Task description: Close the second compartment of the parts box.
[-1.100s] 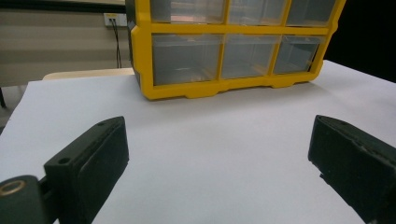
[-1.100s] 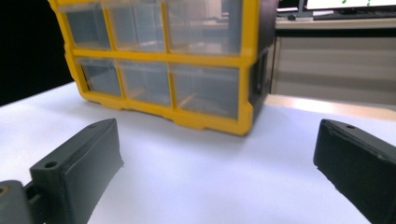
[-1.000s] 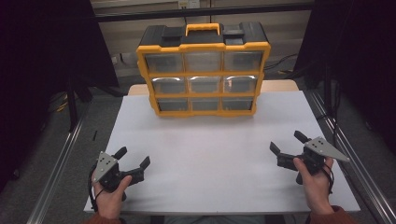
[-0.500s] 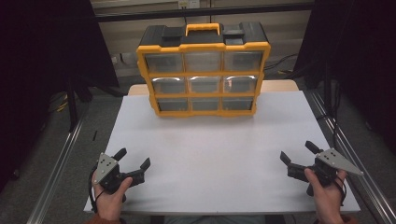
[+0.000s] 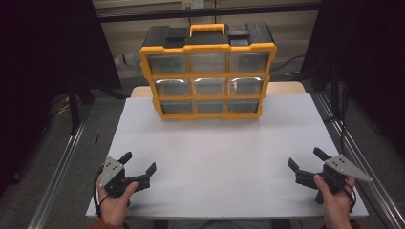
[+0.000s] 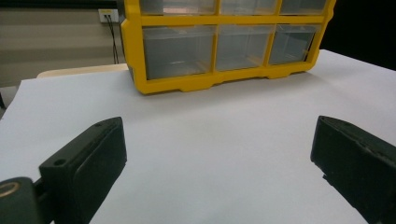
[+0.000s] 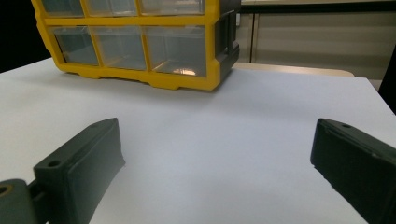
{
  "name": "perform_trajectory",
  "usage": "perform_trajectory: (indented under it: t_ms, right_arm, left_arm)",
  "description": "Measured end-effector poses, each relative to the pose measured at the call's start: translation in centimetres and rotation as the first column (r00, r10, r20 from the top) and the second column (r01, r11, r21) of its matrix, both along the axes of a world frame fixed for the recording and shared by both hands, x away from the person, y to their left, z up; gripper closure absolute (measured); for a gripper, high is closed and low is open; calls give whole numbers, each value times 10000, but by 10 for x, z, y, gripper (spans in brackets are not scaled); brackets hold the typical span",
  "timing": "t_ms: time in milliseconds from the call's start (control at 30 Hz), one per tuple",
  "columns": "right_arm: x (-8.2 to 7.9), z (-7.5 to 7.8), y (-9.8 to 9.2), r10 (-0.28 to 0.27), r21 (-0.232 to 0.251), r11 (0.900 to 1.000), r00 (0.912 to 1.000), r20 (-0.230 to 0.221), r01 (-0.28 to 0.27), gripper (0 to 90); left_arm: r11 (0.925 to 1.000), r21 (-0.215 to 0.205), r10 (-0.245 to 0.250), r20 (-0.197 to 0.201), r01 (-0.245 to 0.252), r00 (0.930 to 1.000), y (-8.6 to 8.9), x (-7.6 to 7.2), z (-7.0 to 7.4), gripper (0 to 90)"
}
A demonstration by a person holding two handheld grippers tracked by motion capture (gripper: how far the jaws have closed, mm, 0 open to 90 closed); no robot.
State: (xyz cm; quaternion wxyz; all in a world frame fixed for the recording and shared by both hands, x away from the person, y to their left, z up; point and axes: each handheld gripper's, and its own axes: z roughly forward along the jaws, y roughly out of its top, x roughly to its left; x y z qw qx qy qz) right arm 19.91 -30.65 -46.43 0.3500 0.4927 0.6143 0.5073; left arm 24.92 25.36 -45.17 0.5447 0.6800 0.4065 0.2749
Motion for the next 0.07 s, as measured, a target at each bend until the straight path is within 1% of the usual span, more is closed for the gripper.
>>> perform_trajectory:
  t_ms: [33, 67]
  right_arm:
    - [0, 0, 0, 17, -20, 10000, 10000, 20, -17, 17]
    - [1, 0, 1, 36, -5, 10000, 10000, 31, -36, 17]
  left_arm:
    - [10000, -63, -65, -16, 65, 10000, 0, 0, 0, 37]
    - [10000, -85, 15, 1, -15, 10000, 1, 0, 0, 37]
